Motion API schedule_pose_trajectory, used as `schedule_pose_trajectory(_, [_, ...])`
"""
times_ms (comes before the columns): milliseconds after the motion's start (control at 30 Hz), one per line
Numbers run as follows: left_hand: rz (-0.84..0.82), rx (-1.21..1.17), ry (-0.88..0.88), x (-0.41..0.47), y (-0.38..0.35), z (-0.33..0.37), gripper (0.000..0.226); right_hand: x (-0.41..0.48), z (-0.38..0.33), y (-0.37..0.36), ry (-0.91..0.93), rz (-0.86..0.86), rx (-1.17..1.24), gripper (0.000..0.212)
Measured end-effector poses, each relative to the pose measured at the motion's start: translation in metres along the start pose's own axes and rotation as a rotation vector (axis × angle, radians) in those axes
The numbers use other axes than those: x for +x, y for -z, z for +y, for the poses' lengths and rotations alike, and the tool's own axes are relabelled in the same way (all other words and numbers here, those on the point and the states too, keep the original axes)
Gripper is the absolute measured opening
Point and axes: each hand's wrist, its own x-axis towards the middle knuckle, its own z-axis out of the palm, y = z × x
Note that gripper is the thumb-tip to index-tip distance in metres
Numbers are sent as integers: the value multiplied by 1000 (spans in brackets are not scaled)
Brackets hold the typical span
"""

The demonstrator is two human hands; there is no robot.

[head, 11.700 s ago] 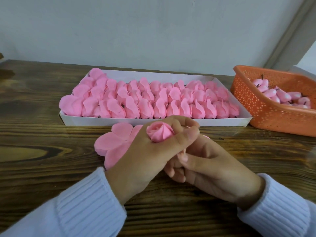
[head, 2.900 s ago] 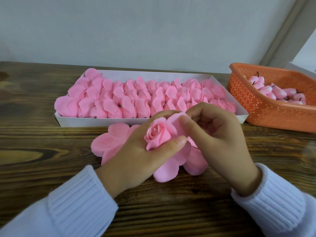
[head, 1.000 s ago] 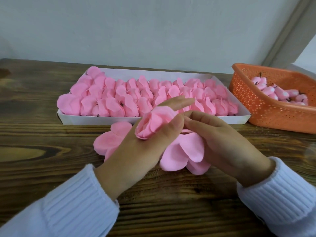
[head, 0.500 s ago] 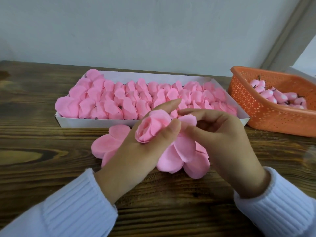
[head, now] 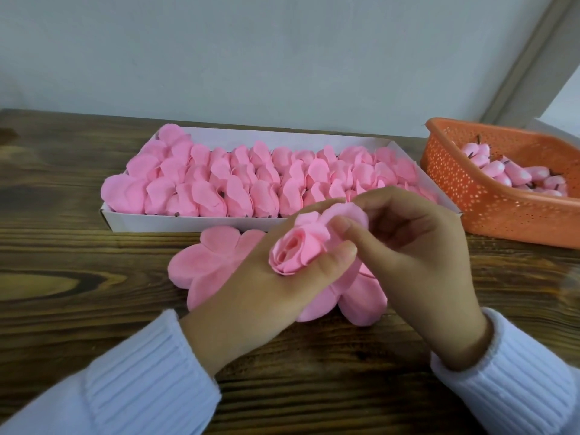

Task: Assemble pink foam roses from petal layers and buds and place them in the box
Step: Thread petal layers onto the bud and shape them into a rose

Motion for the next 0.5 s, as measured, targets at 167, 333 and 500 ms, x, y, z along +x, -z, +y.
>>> schedule_pose_trajectory(167, [80, 29, 3, -2, 0, -1, 14, -2, -3, -2, 35, -50, 129, 6])
schedule_pose_trajectory(333, [255, 10, 27, -2, -1, 1, 11, -1, 1, 0, 36, 14, 198, 12])
schedule_pose_trajectory(500, [204, -95, 36, 0, 4, -2, 19, 2, 6, -1, -207, -168, 442, 35])
